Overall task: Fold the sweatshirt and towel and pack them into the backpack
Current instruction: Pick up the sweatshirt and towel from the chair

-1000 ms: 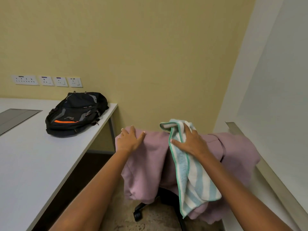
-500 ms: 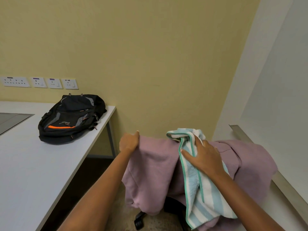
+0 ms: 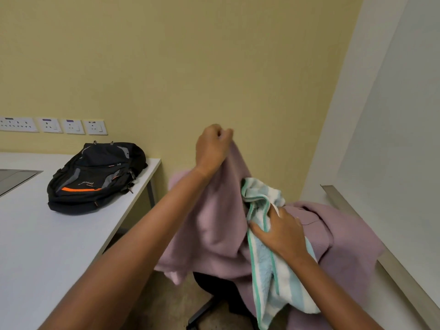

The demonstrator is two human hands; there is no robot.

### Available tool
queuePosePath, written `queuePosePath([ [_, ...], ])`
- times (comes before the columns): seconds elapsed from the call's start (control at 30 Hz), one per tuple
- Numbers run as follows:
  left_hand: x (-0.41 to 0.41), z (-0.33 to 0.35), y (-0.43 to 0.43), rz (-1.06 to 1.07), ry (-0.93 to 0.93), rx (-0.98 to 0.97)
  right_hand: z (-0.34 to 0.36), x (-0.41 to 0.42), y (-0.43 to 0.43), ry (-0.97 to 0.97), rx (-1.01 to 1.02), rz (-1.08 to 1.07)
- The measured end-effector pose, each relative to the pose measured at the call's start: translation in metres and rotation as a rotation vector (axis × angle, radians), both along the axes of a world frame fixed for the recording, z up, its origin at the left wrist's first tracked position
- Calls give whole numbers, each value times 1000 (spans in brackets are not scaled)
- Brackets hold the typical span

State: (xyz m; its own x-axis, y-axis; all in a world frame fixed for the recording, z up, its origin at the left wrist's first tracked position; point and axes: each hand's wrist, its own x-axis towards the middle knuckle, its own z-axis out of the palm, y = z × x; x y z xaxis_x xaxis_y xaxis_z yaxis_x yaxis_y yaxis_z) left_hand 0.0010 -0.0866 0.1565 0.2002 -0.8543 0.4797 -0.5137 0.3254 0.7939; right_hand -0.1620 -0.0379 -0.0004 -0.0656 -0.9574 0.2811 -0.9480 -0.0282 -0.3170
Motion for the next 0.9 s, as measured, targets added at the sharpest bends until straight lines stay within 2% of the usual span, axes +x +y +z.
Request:
queuePosePath([
  [0.07, -23, 4, 18, -115, -5, -15, 2, 0, 1, -22, -14, 4],
  [0.17, -44, -16, 33, -232, -54, 73, 5, -3, 4, -66, -7, 51],
  [0.27, -50, -51, 38, -328, -283, 310, 8, -11, 7, -175, 27, 137],
  [0.37, -55, -83, 41, -373, -509, 507, 10, -20, 8, -346, 99, 216],
  [0.47, -60, -96, 44, -313, -548, 505, 22, -29, 9, -597, 205, 326],
  [0.53, -62, -92, 45, -303, -583, 492, 33, -32, 6, -836, 261, 335],
  [0.57, -61, -88, 45, -322, -576, 496, 37, -32, 2, -889, 275, 326],
  [0.73, -38, -70, 37, -428, -309, 559, 47, -11, -8, -634, 313, 284],
  [0.8, -27, -68, 28, -309, -229, 488, 49, -2, -10, -564, 362, 255],
  [0.9, -9, -79, 10, 7, -374, 327, 43, 5, -14, -363, 414, 192],
])
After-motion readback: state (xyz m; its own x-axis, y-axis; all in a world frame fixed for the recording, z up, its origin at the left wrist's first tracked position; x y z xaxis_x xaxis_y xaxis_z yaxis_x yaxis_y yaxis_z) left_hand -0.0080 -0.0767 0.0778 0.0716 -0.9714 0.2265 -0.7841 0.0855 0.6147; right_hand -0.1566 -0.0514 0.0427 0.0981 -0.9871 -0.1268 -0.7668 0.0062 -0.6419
